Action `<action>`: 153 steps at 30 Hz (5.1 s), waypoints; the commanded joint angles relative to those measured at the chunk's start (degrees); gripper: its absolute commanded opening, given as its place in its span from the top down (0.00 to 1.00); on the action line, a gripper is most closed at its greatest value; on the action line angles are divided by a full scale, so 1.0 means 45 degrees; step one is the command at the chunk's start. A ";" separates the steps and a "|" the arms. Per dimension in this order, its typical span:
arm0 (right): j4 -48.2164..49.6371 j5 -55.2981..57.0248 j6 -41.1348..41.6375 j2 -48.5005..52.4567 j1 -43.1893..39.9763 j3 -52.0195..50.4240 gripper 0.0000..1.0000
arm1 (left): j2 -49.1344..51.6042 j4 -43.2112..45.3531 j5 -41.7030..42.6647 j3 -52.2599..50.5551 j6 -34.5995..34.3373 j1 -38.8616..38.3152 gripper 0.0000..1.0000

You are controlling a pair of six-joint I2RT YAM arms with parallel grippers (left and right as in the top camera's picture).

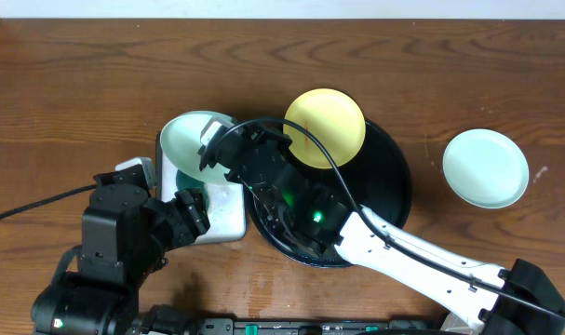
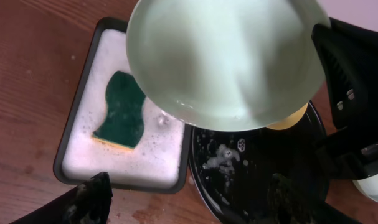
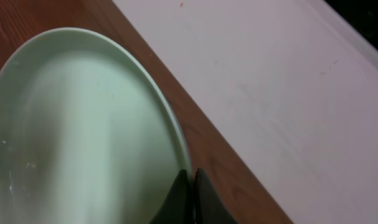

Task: Clean dirty plates on tray and stack at the side
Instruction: 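Hold the pale green plate tilted over the white tray to drain, then carry the plate right and stack it on the cleaned green plate, then return right gripper to black tray and pull yellow plate forward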

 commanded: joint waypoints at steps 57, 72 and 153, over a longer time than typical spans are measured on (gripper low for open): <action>0.0389 0.1841 0.0865 -0.0442 0.0165 0.0219 0.99 | -0.0010 -0.0049 0.0117 0.0170 0.0087 0.0049 0.20; -0.2909 0.3808 0.4085 -0.0554 -0.0481 0.0214 0.99 | -0.0010 -0.0049 0.0117 0.0170 0.0083 0.0049 0.19; -0.6144 -0.6135 0.9190 0.4658 -0.9277 0.0340 0.99 | -0.0005 -0.0049 0.0117 0.0170 0.0083 0.0049 0.19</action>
